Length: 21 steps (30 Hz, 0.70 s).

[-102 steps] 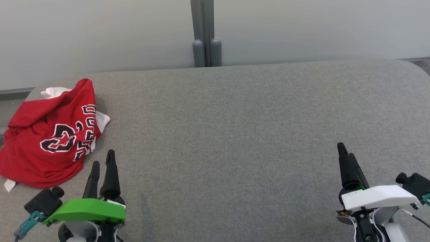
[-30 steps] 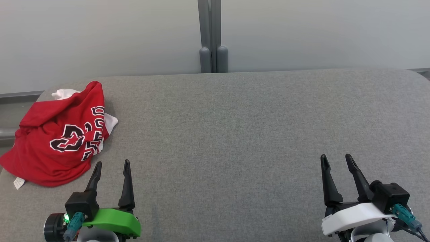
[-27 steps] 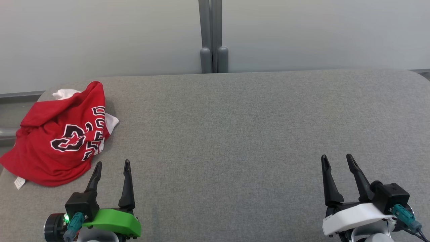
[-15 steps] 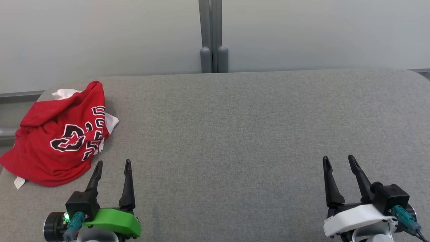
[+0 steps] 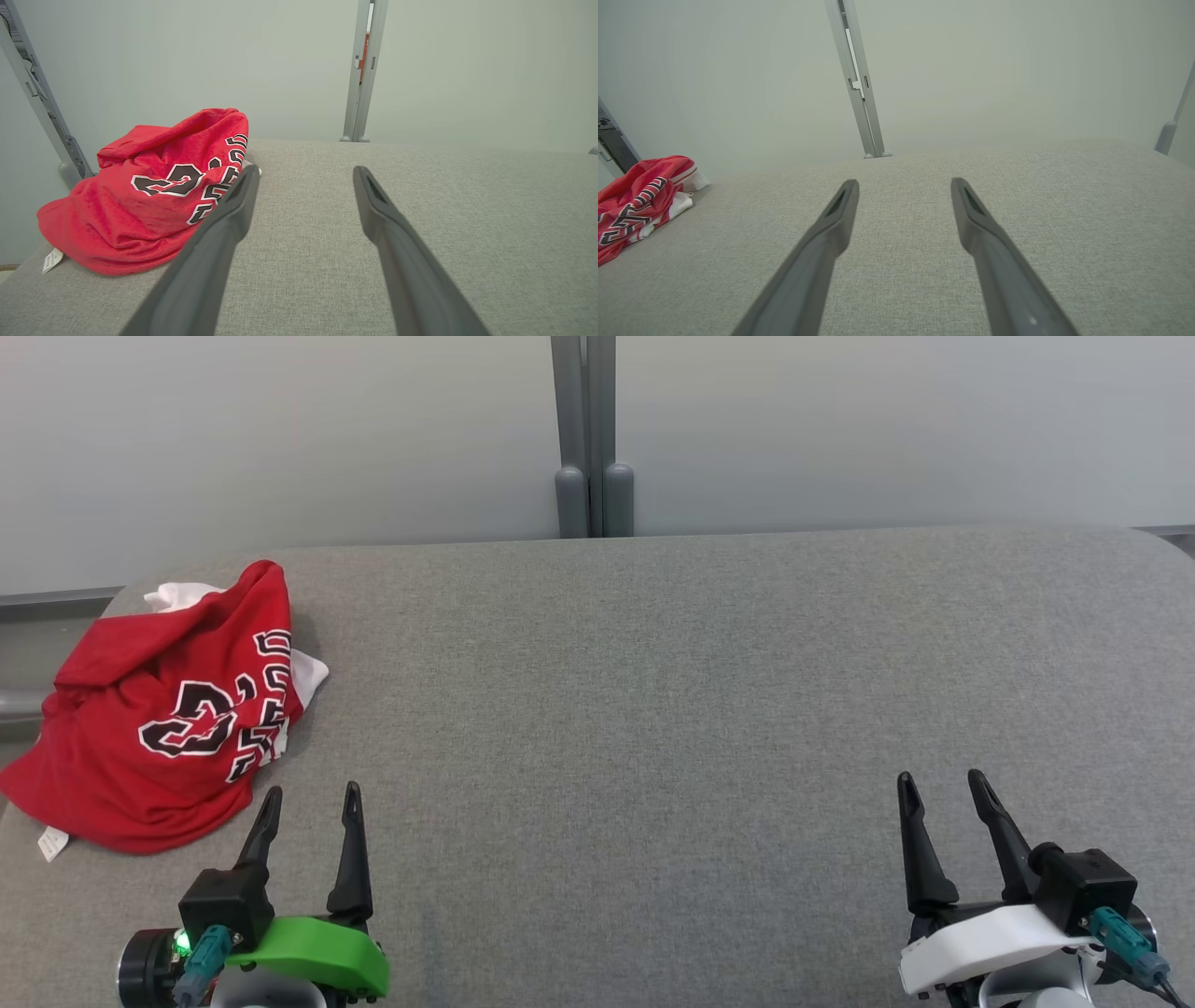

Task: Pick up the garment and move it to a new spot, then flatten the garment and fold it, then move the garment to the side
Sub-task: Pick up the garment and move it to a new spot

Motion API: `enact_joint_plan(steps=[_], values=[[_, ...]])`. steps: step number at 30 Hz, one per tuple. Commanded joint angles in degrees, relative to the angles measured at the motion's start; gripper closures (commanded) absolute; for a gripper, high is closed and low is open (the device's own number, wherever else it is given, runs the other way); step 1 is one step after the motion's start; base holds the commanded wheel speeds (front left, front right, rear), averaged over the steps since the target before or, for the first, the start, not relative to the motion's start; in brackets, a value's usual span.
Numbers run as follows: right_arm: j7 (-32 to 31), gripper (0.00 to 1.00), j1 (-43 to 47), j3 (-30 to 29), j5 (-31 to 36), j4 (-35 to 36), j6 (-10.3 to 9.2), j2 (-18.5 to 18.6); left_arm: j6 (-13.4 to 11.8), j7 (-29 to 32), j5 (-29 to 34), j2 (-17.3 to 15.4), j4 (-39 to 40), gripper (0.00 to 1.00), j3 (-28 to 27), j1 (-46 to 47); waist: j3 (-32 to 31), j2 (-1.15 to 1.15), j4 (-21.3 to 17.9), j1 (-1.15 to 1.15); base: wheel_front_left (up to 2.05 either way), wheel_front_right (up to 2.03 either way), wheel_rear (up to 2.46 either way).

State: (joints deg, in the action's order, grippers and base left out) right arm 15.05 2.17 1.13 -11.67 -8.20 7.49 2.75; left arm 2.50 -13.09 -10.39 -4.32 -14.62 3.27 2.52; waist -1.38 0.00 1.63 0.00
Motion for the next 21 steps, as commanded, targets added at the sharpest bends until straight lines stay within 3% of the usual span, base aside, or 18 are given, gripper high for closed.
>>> enact_joint_plan(steps=[1, 21], values=[[0.2, 0.0, 0.3, -0.1, -0.4, -0.2, 0.0, 0.2, -0.3, 0.1, -0.1, -0.4, 0.2, 0.0, 0.0, -0.5, 0.0, 0.0, 0.0, 0.0, 0.0, 0.0, 0.0], [0.2, 0.0, 0.6, 0.4, -1.0, -0.7, 0.0, 0.2, -1.3, 0.3, -0.8, -1.6, 0.4, 0.0, 0.5, -0.6, 0.1, 0.0, 1.2, 0.0, 0.0, 0.0, 0.0]])
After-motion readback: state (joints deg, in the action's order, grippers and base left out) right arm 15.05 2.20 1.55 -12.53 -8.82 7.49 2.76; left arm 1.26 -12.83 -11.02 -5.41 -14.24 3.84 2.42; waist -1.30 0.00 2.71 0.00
